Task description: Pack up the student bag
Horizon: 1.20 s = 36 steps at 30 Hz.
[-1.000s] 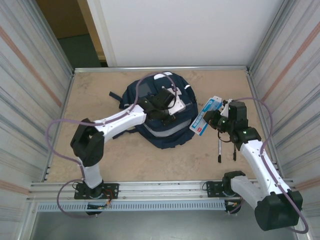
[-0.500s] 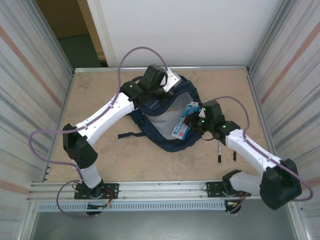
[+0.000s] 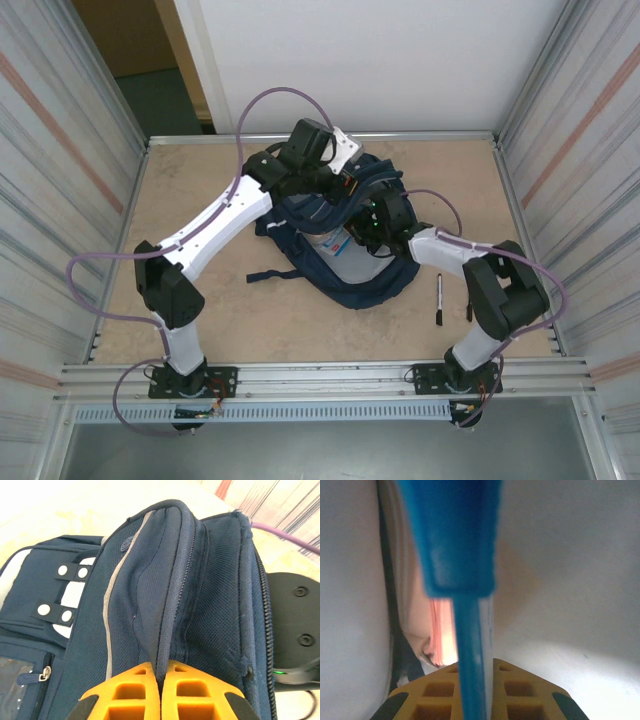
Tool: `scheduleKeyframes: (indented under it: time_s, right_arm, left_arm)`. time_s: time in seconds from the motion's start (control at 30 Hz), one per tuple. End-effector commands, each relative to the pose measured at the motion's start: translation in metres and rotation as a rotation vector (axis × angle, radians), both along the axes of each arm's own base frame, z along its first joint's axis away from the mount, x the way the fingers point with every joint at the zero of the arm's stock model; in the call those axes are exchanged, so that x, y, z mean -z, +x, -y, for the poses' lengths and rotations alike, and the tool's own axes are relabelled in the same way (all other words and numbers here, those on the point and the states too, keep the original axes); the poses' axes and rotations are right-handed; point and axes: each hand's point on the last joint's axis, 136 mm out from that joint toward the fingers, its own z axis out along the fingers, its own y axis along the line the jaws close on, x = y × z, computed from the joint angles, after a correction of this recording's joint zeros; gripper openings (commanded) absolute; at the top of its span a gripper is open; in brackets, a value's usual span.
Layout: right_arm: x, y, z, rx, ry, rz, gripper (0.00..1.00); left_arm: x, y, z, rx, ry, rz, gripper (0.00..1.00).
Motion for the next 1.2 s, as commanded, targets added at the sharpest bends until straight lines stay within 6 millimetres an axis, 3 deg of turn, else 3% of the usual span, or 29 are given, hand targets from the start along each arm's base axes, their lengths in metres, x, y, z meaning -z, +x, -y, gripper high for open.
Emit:
scheduleKeyframes:
  time_s: [0.0, 0.17, 0.33, 0.5, 0.63, 0.83, 1.0, 1.17]
  right_arm:
    - [-0.023, 0.034, -0.003, 0.08, 0.086, 0.068, 0.1]
    - [-0.013, 0.06, -0.014, 0.096, 0.138, 0.074, 0.08]
    - [0.003, 0.078, -0.024, 0.123, 0.104, 0.064, 0.08]
    - [0.015, 0.092, -0.038, 0.143, 0.186, 0.034, 0.1]
    - [0.017, 0.096, -0.039, 0.138, 0.197, 0.025, 0.19]
    - [0.015, 0.082, -0.023, 0.153, 0.168, -0.013, 0.37]
    - [0.006, 0.064, -0.008, 0.147, 0.093, -0.033, 0.43]
    - [-0.014, 0.051, 0.004, 0.054, 0.013, -0.029, 0.47]
  left_arm:
    - [-0.074, -0.004, 0.017, 0.076, -0.226, 0.118, 0.0]
    - [-0.077, -0.015, 0.024, 0.137, -0.267, 0.093, 0.0]
    - [-0.076, -0.015, 0.028, 0.143, -0.276, 0.079, 0.0]
    - [-0.074, -0.012, 0.026, 0.14, -0.278, 0.085, 0.0]
    - [-0.07, -0.008, 0.019, 0.12, -0.272, 0.08, 0.0]
    - [-0.053, 0.009, -0.001, 0.044, -0.256, 0.051, 0.0]
    - [-0.036, 0.021, -0.015, -0.009, -0.203, 0.07, 0.0]
    - [-0.014, 0.024, -0.023, -0.034, -0.15, 0.08, 0.0]
